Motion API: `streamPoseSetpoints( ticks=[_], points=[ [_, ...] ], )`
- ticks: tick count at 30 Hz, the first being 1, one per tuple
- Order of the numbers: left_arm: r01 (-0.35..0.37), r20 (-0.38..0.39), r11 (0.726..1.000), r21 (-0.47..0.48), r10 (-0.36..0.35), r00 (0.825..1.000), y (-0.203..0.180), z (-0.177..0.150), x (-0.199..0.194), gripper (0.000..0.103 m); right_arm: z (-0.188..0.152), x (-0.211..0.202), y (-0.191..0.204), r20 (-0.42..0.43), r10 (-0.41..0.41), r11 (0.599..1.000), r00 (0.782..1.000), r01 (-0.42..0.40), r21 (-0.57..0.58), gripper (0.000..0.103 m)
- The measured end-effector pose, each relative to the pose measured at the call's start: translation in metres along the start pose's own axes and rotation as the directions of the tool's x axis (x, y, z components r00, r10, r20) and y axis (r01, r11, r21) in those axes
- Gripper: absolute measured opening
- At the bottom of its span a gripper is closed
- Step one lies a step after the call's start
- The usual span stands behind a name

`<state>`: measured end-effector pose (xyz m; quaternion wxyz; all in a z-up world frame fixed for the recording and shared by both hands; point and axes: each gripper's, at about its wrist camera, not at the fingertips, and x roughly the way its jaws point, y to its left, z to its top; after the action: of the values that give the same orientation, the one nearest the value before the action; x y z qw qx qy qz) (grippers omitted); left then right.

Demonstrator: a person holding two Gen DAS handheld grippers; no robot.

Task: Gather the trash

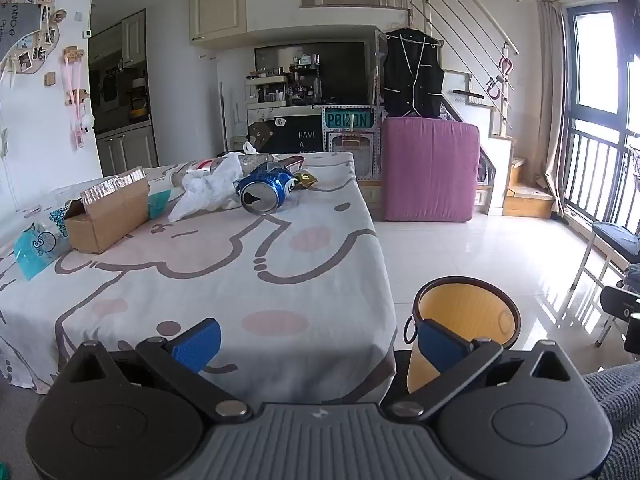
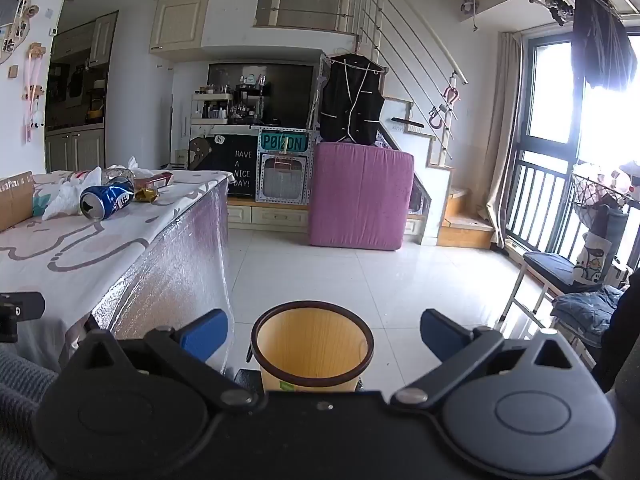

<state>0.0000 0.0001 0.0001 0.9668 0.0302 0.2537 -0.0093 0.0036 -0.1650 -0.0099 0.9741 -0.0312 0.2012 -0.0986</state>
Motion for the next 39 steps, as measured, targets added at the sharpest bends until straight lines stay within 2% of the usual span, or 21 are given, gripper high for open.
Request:
streamPoseSetpoints(
  ticks=[39],
  points=[
    [0.007, 0.004, 1.000, -0.006, -0.007, 1.000, -0.0004, 0.0006, 0.0004, 0.103, -0.0010, 0.0011, 0.0017, -0.002, 0.005, 1.000, 1.000, -0.005, -0.002, 0.103]
  ],
)
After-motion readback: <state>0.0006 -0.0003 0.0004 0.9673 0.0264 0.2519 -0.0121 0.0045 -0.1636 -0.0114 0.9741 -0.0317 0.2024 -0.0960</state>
